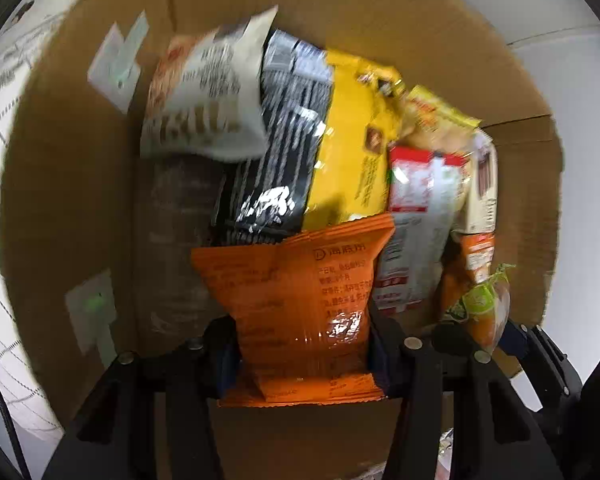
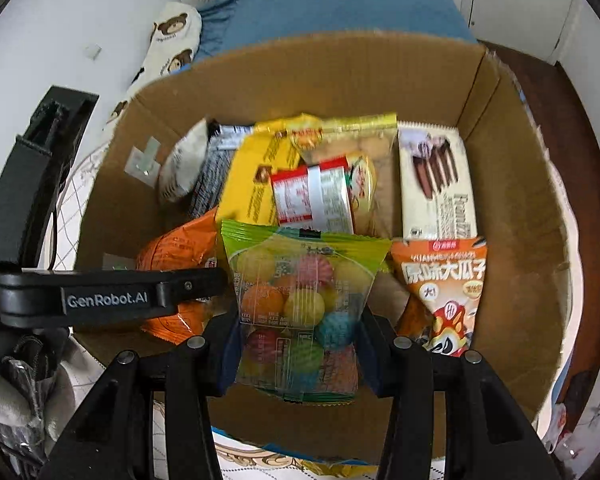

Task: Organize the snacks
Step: 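Carry both bags into the box and open both tools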

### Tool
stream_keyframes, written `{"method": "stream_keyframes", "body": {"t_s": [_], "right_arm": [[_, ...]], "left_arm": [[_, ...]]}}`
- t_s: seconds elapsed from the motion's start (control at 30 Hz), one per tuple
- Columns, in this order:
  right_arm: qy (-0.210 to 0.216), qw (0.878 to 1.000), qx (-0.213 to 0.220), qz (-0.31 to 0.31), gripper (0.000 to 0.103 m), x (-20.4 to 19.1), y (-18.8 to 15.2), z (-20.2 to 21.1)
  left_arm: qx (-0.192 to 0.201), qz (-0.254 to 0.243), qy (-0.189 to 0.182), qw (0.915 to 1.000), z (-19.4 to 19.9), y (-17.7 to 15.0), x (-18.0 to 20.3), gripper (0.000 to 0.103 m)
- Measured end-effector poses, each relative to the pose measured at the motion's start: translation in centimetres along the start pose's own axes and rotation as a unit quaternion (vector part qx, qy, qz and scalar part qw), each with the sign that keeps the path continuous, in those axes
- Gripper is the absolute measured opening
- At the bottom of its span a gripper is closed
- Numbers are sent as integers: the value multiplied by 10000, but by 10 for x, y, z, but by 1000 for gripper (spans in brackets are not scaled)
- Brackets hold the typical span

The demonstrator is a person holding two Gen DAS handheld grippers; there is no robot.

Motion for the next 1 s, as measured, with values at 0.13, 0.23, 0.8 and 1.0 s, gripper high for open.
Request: {"method": "stream_keyframes", "body": {"t_s": [0.13,0.23,0.8,1.0], "right_arm": [[45,9987,-504,-8,97,5,0,-15],[-103,9988,-470,30,98,7,1,-15],[-631,9974,-58,-341,98,31,-6,16],[-807,9957,340,-311,98,27,-18,46]], "left_arm": [[-22,1,57,10000,-8,-4,-6,71],[8,-106,166,9998,-9,-9,-4,91],[763,-516,803,9925,30,-45,20,91],[1193,-711,900,9862,54,-72,31,91]]}}
Point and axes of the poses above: each gripper's, at about its wrist camera, not at the fingertips, and z roughly against the way its jaws point, x to its right, y to its top, the point moved 1 cm from there along -z, roughly the way its jaws point, and after that the axes turned 4 degrees about -x, right-handed, at the moved point
